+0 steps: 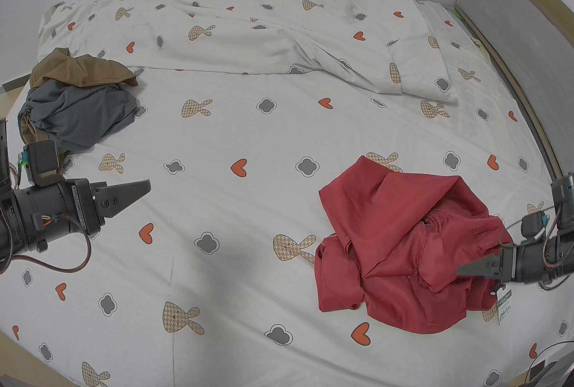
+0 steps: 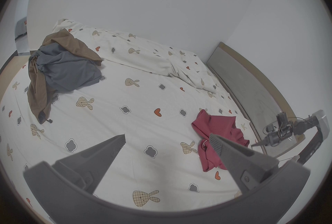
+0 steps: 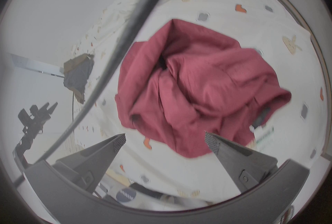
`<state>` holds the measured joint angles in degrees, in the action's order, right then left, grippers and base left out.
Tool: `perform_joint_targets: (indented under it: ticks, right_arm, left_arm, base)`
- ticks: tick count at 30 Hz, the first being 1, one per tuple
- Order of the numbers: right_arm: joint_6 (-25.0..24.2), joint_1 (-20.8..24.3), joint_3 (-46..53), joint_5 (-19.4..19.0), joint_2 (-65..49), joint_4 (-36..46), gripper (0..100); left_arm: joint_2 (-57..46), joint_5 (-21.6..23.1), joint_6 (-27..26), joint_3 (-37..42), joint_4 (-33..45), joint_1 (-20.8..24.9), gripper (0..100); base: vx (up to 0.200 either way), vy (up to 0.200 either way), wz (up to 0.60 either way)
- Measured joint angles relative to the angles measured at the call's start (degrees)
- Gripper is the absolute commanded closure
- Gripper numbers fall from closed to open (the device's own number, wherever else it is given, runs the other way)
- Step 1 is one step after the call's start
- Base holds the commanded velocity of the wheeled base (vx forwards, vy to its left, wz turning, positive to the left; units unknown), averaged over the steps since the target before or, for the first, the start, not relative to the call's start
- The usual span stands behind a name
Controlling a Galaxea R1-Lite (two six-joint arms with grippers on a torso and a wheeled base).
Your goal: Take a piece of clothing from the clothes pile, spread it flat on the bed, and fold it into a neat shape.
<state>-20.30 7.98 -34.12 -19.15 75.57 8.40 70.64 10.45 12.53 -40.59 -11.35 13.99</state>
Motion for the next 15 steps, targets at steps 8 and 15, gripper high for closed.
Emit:
perform_joint_targets:
  ticks: [8,15]
  right_arm:
    - [-6.25,5.0,-10.31,5.36,12.71,-10.18,0]
    - [-10.35,12.32,-24.67,17.27,26.25,-11.95,100]
  left_arm:
    - [0.88,0.02,-0.05,0.2,-0.04,0.09,0]
    - [1.29,0.0,-0.06,0.22,-0.06,0.15,0]
  base:
    - [0.0,0.0,0.0]
    - [0.0,0.0,0.0]
